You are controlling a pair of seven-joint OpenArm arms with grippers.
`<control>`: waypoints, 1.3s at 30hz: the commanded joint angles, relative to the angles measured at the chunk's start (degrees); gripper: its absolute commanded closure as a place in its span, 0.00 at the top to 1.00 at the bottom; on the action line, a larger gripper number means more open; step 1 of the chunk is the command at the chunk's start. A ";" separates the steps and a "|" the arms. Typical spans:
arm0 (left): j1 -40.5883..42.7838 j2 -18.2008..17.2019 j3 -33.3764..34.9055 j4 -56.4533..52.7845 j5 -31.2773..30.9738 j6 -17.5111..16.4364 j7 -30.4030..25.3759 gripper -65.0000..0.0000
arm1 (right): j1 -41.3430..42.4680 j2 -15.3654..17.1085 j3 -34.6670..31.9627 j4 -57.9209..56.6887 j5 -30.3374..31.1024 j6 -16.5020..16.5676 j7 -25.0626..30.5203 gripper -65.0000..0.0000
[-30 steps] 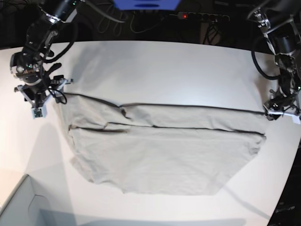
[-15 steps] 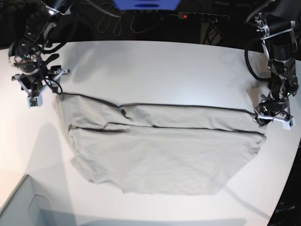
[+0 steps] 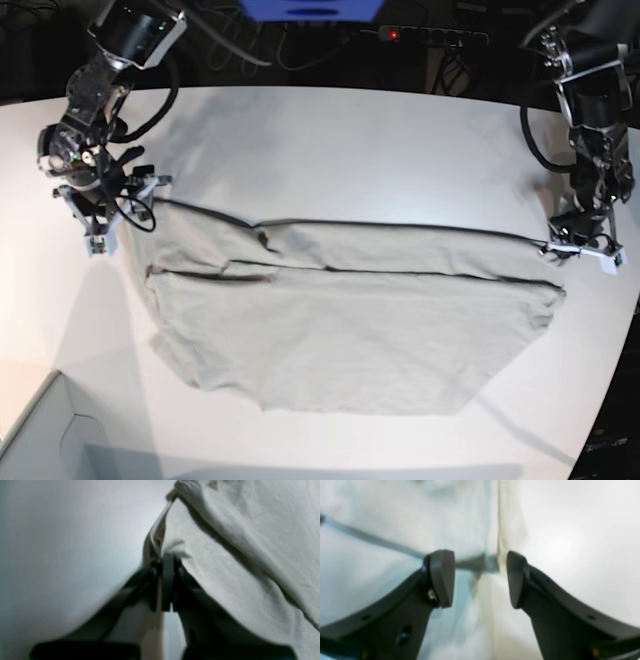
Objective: Layout the t-shirt on the table in an organized manner, then fold the t-shirt properly
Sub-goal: 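Regrasp the folded shirt edge with both grippers, then lift the shirt high with both grippers and swing it up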
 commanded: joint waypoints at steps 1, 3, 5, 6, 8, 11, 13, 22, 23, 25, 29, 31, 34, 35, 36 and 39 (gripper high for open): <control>-1.14 -1.09 -0.16 0.95 -0.46 -0.40 -1.02 0.00 | 1.43 0.38 0.01 -0.28 0.43 0.28 1.11 0.51; -1.06 -1.09 -0.16 0.95 -0.46 -0.40 -1.02 0.00 | 2.66 1.69 -0.07 -2.91 0.43 0.28 1.11 0.51; -1.06 -1.09 -0.16 0.78 -0.46 -0.40 -1.02 0.00 | 3.72 2.57 0.10 -5.73 0.43 0.28 1.11 0.51; -1.06 -1.09 -0.16 0.78 -0.46 -0.31 -1.02 0.00 | 3.98 3.01 0.10 -6.61 0.43 0.28 1.11 0.50; -1.06 -1.09 -0.16 0.69 -0.37 -0.31 -1.02 0.00 | 3.98 3.80 0.10 -7.75 0.61 0.28 1.11 0.47; -1.06 -1.09 -0.16 0.51 -0.28 -0.23 -1.02 0.00 | 3.80 4.24 0.10 -7.66 0.61 0.28 1.11 0.29; -1.06 -1.09 -0.07 0.51 -0.20 -0.14 -1.02 0.00 | 3.72 4.24 0.10 -7.66 0.52 0.28 1.11 0.10; 0.00 -1.35 -0.51 6.93 -0.46 -0.05 5.40 0.00 | -0.68 4.95 -0.25 0.69 0.79 0.28 1.11 0.00; 0.70 -1.35 -1.48 8.69 -0.46 -0.05 6.46 0.00 | -0.77 4.95 -0.34 2.62 0.79 0.28 0.85 0.00; 2.37 -0.82 -4.99 12.82 -0.46 -0.05 8.21 0.00 | -1.38 4.95 -0.34 5.79 0.87 0.28 0.67 0.00; 3.43 0.85 -9.65 20.47 -0.37 -0.05 12.52 0.00 | -0.42 4.95 -1.13 10.36 0.61 0.28 0.67 0.00; 3.34 1.11 -11.32 23.28 -0.28 -0.05 14.81 0.00 | 0.64 5.21 -3.24 11.77 0.52 0.28 0.58 0.00; 2.90 1.20 -12.20 26.71 -0.46 -0.05 17.53 0.00 | 2.13 5.83 -5.44 13.88 0.52 0.28 0.58 0.00; 2.81 1.20 -12.20 27.33 -0.46 -0.05 17.80 0.00 | 2.75 5.74 -5.96 14.40 0.52 0.28 0.58 0.00; 2.81 1.20 -12.11 27.77 -0.46 -0.05 17.80 0.00 | 3.28 5.65 -6.14 14.76 0.52 0.28 0.58 0.00; 2.81 1.20 -12.03 27.94 -0.46 -0.05 18.06 0.00 | 3.72 5.56 -5.88 15.20 0.70 0.28 0.58 0.00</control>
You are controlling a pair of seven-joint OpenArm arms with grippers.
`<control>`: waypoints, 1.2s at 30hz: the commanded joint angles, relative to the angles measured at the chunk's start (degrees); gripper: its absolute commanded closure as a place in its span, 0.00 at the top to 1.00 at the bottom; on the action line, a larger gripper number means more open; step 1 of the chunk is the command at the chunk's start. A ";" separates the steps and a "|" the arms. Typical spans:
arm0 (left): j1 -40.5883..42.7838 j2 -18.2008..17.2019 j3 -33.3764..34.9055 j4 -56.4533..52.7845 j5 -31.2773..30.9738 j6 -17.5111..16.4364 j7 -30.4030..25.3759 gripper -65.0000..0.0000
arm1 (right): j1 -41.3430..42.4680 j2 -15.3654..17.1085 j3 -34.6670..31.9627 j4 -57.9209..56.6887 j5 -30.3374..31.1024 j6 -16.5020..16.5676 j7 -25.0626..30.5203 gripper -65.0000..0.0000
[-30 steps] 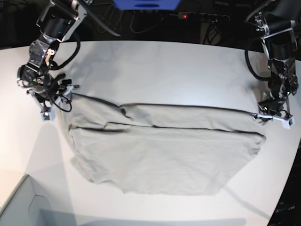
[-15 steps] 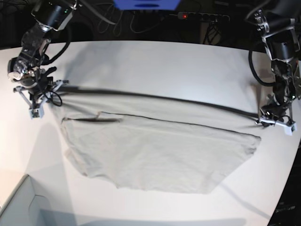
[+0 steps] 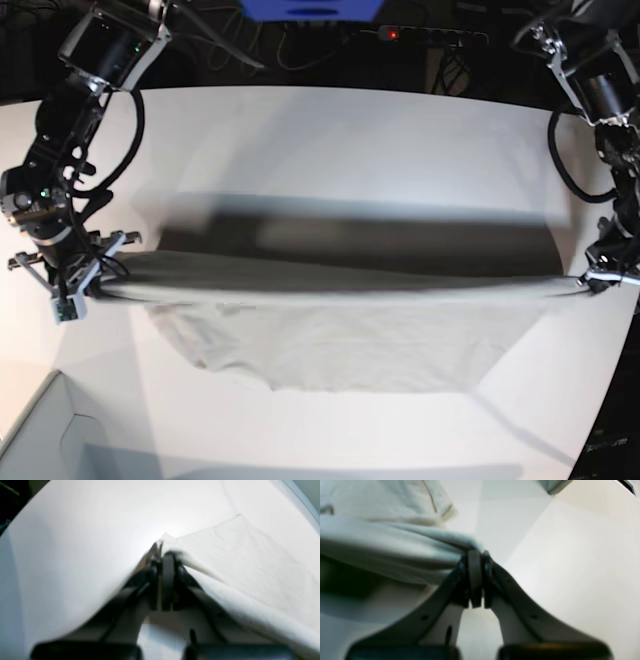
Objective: Layout the t-shirt on the table in an organized manner, then fold the t-shirt properly
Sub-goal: 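Lift the shirt high with both grippers and swing it up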
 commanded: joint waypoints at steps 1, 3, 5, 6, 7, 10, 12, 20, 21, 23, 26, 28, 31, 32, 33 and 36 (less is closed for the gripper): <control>-1.03 -1.16 -0.27 0.99 -0.29 -0.01 -1.39 0.00 | 0.59 0.78 0.20 1.19 0.30 0.21 1.00 0.00; -0.60 -1.16 -0.27 0.64 -0.29 -0.01 -1.57 0.00 | -0.29 0.86 0.29 1.19 0.39 0.21 1.00 0.00; -0.24 -1.16 -0.35 0.55 -0.29 -0.01 -1.30 0.00 | -2.22 0.95 0.29 1.54 0.39 0.21 1.00 0.00; 0.72 -1.16 -0.35 0.55 -0.29 -0.01 -1.30 0.00 | -2.93 0.95 0.29 2.15 0.48 0.21 1.09 0.00; 1.69 -1.16 -0.35 0.90 -0.29 -0.01 -1.57 0.00 | -3.72 0.95 0.29 2.77 0.48 0.21 1.17 0.00; 2.66 -1.16 -0.35 0.90 -0.29 -0.01 -1.74 0.00 | -5.30 0.95 0.11 3.56 0.48 0.21 1.44 0.00; 2.75 -1.16 -0.35 0.90 -0.29 -0.01 -1.74 0.00 | -5.21 0.95 0.11 3.65 0.48 0.21 1.44 0.00; -4.11 -1.07 0.08 0.29 0.07 -0.01 -1.39 0.00 | 3.75 2.45 -0.24 0.39 0.13 0.21 1.09 0.00; -5.34 -1.07 0.08 0.29 0.07 -0.01 -1.30 0.00 | 5.60 3.06 -0.24 -0.57 0.13 0.21 1.09 0.00; -8.77 -0.81 1.67 0.20 0.07 -0.01 -1.30 0.00 | 9.47 4.12 -0.24 -3.03 0.13 0.21 1.09 0.00; -13.17 -0.81 5.36 0.11 0.15 -0.01 -1.66 0.00 | 16.06 6.14 -0.33 -7.87 0.13 0.21 1.09 0.00; -17.30 -0.81 8.70 -1.73 0.15 -0.01 -1.74 0.00 | 20.81 7.37 -0.33 -11.65 0.13 0.21 1.09 0.00; -22.66 -0.81 11.25 -5.34 0.15 -0.01 -1.83 0.00 | 26.35 8.95 -0.42 -16.05 0.04 0.21 1.17 0.00; -25.03 -0.81 11.86 -6.92 0.15 -0.01 -1.83 0.00 | 28.11 9.66 -0.42 -17.72 0.04 0.21 1.44 0.00; -27.58 -0.81 12.48 -8.68 0.15 -0.01 -1.83 0.00 | 29.86 10.27 -1.12 -19.12 0.04 0.21 1.53 0.00; -34.44 -0.81 14.06 -13.51 0.07 -0.01 -2.18 0.00 | 34.44 12.73 -4.90 -22.46 0.39 0.21 1.61 0.00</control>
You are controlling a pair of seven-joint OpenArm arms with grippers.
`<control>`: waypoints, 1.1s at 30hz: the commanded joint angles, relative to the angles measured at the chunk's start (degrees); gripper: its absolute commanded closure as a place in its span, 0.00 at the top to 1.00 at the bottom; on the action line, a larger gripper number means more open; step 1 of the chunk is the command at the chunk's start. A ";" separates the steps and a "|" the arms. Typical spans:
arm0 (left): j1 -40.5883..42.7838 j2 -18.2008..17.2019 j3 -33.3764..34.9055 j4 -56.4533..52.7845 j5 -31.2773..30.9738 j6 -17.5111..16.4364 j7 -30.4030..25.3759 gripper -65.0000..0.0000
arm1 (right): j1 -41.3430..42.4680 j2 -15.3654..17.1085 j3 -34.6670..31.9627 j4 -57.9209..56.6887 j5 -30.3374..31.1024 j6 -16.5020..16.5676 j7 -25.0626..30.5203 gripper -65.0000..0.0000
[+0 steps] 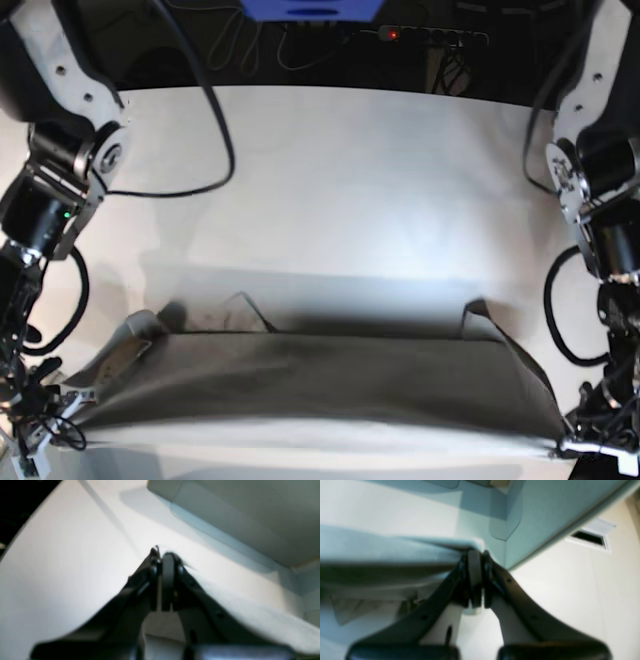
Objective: Layout the t-shirt on the table in an organized manner, then fold the t-shirt properly
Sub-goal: 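Lift the shirt high with both grippers and swing it up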
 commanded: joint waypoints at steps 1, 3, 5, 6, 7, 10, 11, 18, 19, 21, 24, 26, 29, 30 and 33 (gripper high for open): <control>-4.95 -0.68 0.95 -0.47 -0.70 -0.42 -2.60 0.00 | 4.07 1.22 -1.37 -0.09 0.61 0.14 1.90 0.00; -8.73 -0.77 3.15 -3.11 -0.70 -0.42 -5.07 0.00 | 7.49 1.30 -2.95 -1.41 0.35 0.14 2.87 0.00; -12.16 -0.85 6.14 -4.61 -0.70 -0.42 -6.74 0.00 | 10.39 1.48 -4.27 -1.67 0.35 0.14 3.57 0.00; -13.48 -0.85 7.37 -5.13 -0.70 -0.42 -7.35 0.00 | 11.80 1.66 -4.97 -1.76 0.26 0.14 3.66 0.00; -14.36 -0.94 8.25 -5.40 -0.70 -0.42 -7.53 0.00 | 13.03 1.66 -5.41 -1.93 0.26 0.14 3.66 0.00; -16.73 -0.94 9.57 -5.75 -0.70 -0.42 -9.11 0.00 | 16.20 2.97 -5.85 -2.11 0.52 0.14 3.74 0.00; -16.90 -0.94 9.57 -5.66 -0.70 -0.42 -9.20 0.00 | 16.72 3.06 -5.85 -2.20 0.61 0.14 3.74 0.00; -13.92 -1.21 9.13 -5.05 -0.87 -0.42 -9.37 0.00 | 14.53 3.41 -5.50 -1.41 0.61 0.14 3.66 0.00; -12.60 -1.29 9.04 -4.96 -0.96 -0.42 -9.37 0.00 | 12.94 3.41 -5.41 -0.18 0.61 0.14 3.57 0.00; -9.78 -2.44 8.25 -3.64 -1.05 -0.42 -9.37 0.00 | 9.08 3.24 -5.41 3.08 0.70 0.14 3.48 0.00; -3.54 -2.61 5.35 -0.74 -1.05 -0.42 -9.02 0.00 | 1.87 1.66 -5.41 8.97 0.70 0.14 3.48 0.00; 0.15 -2.70 3.41 1.55 -1.14 -0.42 -8.93 0.00 | -2.53 0.43 -5.32 13.36 0.70 0.14 3.13 0.00; 7.62 -2.70 -0.45 6.91 -1.14 -0.42 -8.85 0.00 | -12.02 -1.68 -5.32 21.10 0.79 0.14 3.66 0.00; 9.91 -2.61 -1.77 8.58 -1.14 -0.42 -8.85 0.00 | -14.75 -2.30 -5.32 23.38 0.79 0.14 3.66 0.00; 16.33 -2.35 -5.55 13.59 -1.23 -0.60 -6.30 0.00 | -22.75 -4.32 -5.32 29.71 0.79 0.14 3.66 0.00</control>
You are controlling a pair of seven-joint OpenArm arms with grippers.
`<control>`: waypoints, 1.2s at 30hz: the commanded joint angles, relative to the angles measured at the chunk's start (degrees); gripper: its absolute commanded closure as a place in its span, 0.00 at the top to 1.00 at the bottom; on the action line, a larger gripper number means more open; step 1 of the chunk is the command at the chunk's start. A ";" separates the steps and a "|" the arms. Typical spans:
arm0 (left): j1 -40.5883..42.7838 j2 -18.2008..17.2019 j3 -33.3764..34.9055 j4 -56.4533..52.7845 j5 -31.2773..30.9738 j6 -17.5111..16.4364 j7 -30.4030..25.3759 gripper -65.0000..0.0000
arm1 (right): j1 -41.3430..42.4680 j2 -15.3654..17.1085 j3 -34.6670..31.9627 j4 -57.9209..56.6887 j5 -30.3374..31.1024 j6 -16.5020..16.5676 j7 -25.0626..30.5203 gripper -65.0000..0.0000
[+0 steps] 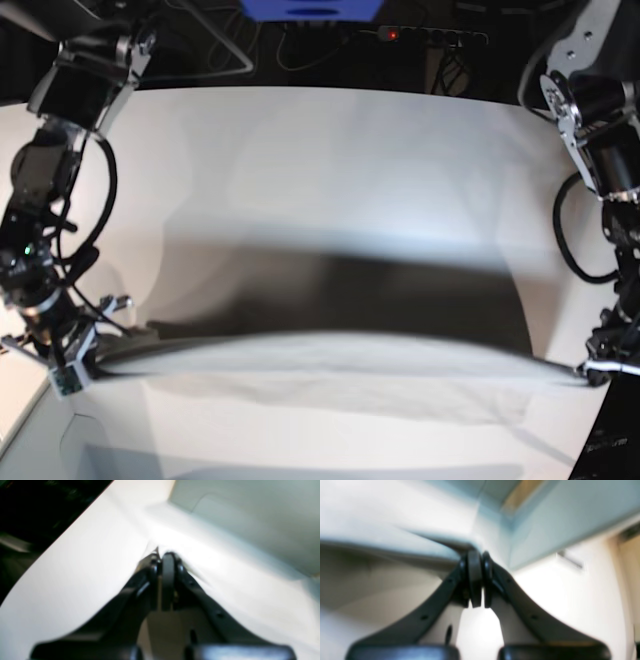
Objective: Layout the t-shirt on the table in an organized manner, then fold the t-shirt properly
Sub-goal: 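Lift the shirt high with both grippers and swing it up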
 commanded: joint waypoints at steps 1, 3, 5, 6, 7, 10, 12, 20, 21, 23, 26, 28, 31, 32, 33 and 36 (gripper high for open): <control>-0.71 -0.18 -1.19 2.91 -1.14 -0.77 -0.85 0.00 | 0.39 0.00 0.05 2.93 0.68 -0.27 2.17 0.00; 2.45 0.52 -3.56 5.90 -2.19 -0.77 0.73 0.00 | -2.69 -0.88 0.32 6.00 1.29 -0.27 2.17 0.00; 5.70 0.61 -5.23 9.24 -3.43 -0.77 2.23 0.00 | -5.50 -1.32 1.64 8.29 2.52 -0.27 2.17 0.00; 7.11 0.87 -5.67 10.65 -4.22 -0.77 2.67 0.00 | -6.65 -1.40 2.16 8.99 3.23 -0.27 2.17 0.00; 8.25 0.87 -6.02 11.79 -4.83 -0.77 2.93 0.00 | -7.35 -1.40 2.52 9.26 4.19 -0.27 2.17 0.00; 9.48 0.70 -6.02 12.85 -6.06 -0.69 2.84 0.00 | -7.26 -0.97 3.31 8.64 5.25 -0.27 2.17 0.00; 9.48 0.70 -6.02 13.20 -6.24 -0.51 2.84 0.00 | -5.33 -0.79 3.92 8.20 5.25 -0.27 2.17 0.00; 1.57 1.05 -5.58 11.97 -5.62 -0.42 2.84 0.00 | 9.44 4.13 3.83 -4.19 5.07 -0.27 1.82 0.00; 0.17 1.22 -5.58 11.09 -5.62 -0.42 2.84 0.00 | 11.82 4.75 3.83 -6.74 5.07 -0.27 1.73 0.00; -3.88 1.58 -4.27 8.80 -5.62 -0.42 2.84 0.00 | 16.04 5.98 3.83 -11.67 5.07 -0.27 1.91 0.00; -8.98 1.40 -0.92 4.76 -5.62 -0.42 2.84 0.00 | 22.45 7.74 3.66 -18.00 5.07 -0.27 2.08 0.00; -12.58 1.49 1.45 3.09 -5.62 -0.42 2.84 0.00 | 26.76 8.71 3.57 -21.07 5.07 -0.27 2.08 0.00; -18.03 1.84 4.44 0.63 -5.62 -0.42 2.49 0.00 | 34.59 10.11 3.04 -26.96 5.07 -0.27 2.70 0.00; -20.14 1.93 5.58 0.01 -5.62 -0.42 2.40 0.00 | 37.22 10.29 2.16 -28.81 5.07 -0.27 3.40 0.00; -22.25 1.93 6.37 -0.69 -5.62 -0.33 2.40 0.00 | 39.51 10.90 1.02 -30.39 4.98 -0.27 3.93 0.00; -27.26 2.81 6.81 -2.80 -5.62 -0.33 2.40 0.00 | 44.96 12.49 -2.50 -32.50 4.98 -0.27 5.07 0.00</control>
